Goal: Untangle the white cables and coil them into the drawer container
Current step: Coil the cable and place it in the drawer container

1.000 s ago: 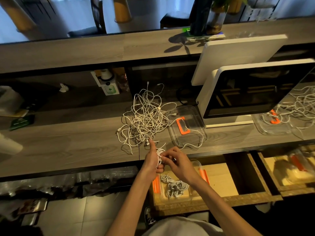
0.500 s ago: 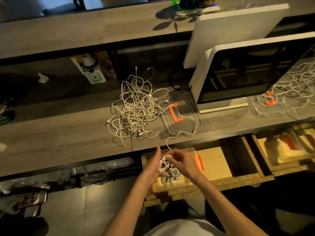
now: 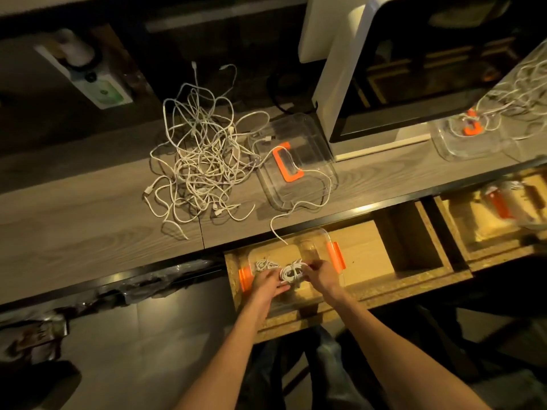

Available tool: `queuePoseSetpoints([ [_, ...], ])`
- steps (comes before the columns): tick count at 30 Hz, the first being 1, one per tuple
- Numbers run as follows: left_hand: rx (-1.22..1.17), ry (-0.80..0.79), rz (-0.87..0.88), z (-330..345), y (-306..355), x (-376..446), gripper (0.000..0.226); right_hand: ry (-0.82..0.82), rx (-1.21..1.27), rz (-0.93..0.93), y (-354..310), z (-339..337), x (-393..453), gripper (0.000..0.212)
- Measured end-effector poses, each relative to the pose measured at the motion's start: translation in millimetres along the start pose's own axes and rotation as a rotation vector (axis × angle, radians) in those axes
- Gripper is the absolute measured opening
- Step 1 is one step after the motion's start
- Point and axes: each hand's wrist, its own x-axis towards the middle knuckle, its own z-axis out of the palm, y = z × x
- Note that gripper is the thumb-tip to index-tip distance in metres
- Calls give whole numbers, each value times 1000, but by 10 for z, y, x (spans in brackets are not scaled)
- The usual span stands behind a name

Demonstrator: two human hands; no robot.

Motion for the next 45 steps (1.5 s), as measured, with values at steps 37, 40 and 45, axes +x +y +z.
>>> queuePoseSetpoints([
  [37,534,214,623,-304,1725,-641,11,191,-585,-616,-2139,-1147,318,38],
  [40,659,397,783,-184,2017,-633,16,210,-440,-793,-2339,-1307,161,31],
  [45,747,406,937,64,2605,-672,61,266,-255,-937,-2772,-1642,-198,15],
])
